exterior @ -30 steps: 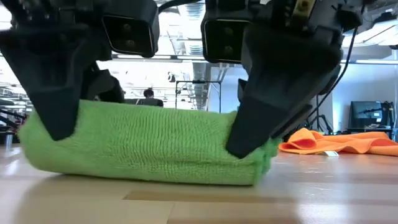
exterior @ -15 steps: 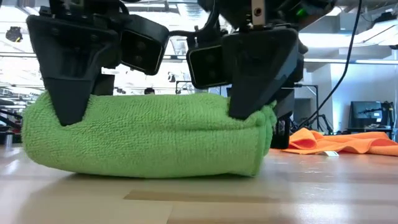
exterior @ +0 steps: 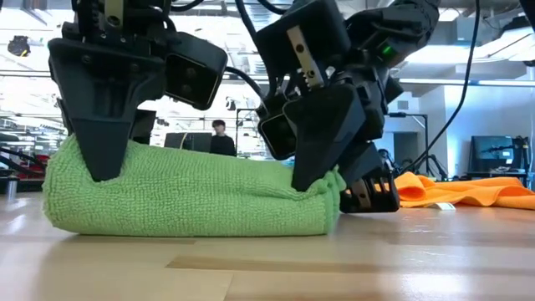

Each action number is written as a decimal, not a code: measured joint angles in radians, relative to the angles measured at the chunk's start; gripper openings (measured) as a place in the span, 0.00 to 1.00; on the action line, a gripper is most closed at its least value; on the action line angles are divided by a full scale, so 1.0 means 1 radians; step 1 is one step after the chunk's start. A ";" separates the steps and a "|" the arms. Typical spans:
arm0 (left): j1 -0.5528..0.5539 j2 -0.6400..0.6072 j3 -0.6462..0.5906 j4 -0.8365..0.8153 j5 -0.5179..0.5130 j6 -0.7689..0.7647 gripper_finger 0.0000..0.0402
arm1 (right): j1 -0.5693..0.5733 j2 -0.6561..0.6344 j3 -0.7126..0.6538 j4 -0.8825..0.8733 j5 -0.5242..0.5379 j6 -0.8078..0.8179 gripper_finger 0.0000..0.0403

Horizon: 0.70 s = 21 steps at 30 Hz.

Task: Roll microfiber towels into tight, uniform cylinder then place into a basket
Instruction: Roll the green towel

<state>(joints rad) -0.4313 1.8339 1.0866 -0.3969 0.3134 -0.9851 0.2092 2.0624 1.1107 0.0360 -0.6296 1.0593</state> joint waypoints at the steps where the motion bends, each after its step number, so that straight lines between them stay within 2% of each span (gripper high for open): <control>1: 0.000 0.000 0.000 -0.001 -0.002 0.001 0.06 | -0.003 0.000 0.000 0.000 0.000 0.009 0.13; 9: -0.002 0.000 0.000 -0.035 -0.015 0.074 0.15 | -0.016 0.001 -0.002 0.010 -0.012 0.063 0.13; 16: -0.008 0.000 -0.002 -0.172 0.078 0.154 0.31 | -0.015 0.001 -0.004 -0.005 -0.023 0.084 0.13; 21: -0.021 -0.015 -0.002 -0.227 0.031 0.192 0.36 | -0.016 0.002 -0.004 -0.003 -0.021 0.084 0.13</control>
<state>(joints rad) -0.4520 1.8194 1.0847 -0.6234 0.3440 -0.7927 0.1936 2.0640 1.1069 0.0331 -0.6509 1.1435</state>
